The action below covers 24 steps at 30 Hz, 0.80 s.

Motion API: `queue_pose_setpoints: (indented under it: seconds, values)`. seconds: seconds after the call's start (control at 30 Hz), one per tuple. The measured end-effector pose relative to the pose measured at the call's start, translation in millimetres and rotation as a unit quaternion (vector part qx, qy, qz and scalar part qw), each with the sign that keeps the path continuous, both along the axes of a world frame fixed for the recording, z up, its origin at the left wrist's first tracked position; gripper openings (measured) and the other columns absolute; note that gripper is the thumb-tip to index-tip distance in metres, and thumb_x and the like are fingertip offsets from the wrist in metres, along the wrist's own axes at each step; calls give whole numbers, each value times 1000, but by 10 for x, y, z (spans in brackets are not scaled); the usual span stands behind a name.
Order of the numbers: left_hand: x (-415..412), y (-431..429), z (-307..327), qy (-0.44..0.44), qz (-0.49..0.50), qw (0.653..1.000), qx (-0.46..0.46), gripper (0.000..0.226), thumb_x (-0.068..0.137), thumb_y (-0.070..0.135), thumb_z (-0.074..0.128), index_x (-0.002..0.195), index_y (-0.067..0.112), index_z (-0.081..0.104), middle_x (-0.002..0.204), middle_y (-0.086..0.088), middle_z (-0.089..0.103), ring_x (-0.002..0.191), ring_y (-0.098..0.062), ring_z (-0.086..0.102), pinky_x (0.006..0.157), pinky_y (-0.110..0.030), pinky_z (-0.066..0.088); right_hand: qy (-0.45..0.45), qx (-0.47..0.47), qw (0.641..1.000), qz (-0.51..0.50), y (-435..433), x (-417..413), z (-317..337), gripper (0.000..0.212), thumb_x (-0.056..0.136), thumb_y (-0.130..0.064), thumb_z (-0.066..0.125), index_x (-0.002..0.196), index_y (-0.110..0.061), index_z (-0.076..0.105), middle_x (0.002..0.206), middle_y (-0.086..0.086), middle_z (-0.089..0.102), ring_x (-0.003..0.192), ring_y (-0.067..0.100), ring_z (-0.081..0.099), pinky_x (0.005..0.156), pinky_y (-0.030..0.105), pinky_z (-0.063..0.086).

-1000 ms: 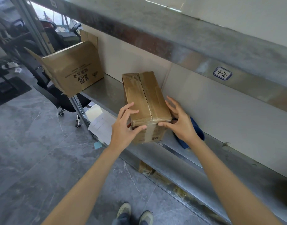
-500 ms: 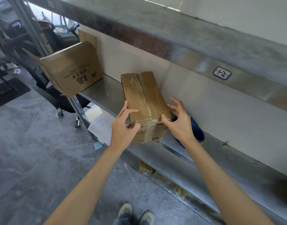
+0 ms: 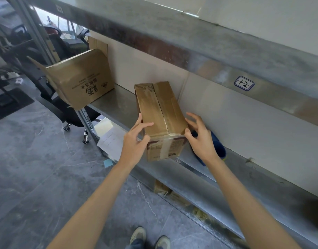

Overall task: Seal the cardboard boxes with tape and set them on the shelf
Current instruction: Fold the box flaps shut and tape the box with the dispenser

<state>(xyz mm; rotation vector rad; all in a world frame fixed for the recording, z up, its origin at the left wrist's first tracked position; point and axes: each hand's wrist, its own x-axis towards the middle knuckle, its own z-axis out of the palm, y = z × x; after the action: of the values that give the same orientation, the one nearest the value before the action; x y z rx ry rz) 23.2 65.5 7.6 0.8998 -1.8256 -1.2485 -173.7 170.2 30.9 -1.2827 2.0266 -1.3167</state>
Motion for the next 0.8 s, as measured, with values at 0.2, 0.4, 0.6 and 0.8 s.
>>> queue_pose_setpoints:
  seconds: [0.2, 0.4, 0.6, 0.8]
  values:
    - [65, -50, -29, 8, -33, 999, -1, 42, 96, -4, 51, 124, 24, 65, 162, 2, 27, 125, 28, 32, 83, -15, 53, 6, 9, 1000, 14, 6, -33, -16, 50, 101, -11, 50, 146, -28, 38, 141, -4, 56, 126, 4, 53, 89, 6, 44]
    - [133, -120, -87, 36, -46, 998, 27, 45, 96, -7, 44, 122, 20, 68, 159, 0, 34, 125, 22, 39, 92, -48, 57, -32, 26, 999, 36, 43, -151, 28, 48, 101, -13, 45, 143, -36, 41, 134, -6, 60, 123, 8, 57, 103, 46, 49]
    - [49, -55, -76, 48, 24, 999, 9, 43, 92, -6, 54, 110, 29, 72, 153, -2, 45, 95, 23, 55, 86, -48, 56, -7, -1, 999, -38, -112, -68, 78, 46, 97, -8, 58, 138, -26, 47, 108, -11, 66, 98, 0, 65, 91, 35, 56]
    - [-38, 4, -52, 50, 77, 996, 13, 30, 85, -1, 67, 99, 24, 75, 148, 0, 50, 125, 1, 55, 99, -19, 48, -29, -19, 998, -58, -122, -17, 25, 44, 91, -6, 64, 130, -25, 54, 108, -7, 68, 98, 7, 67, 93, 41, 55]
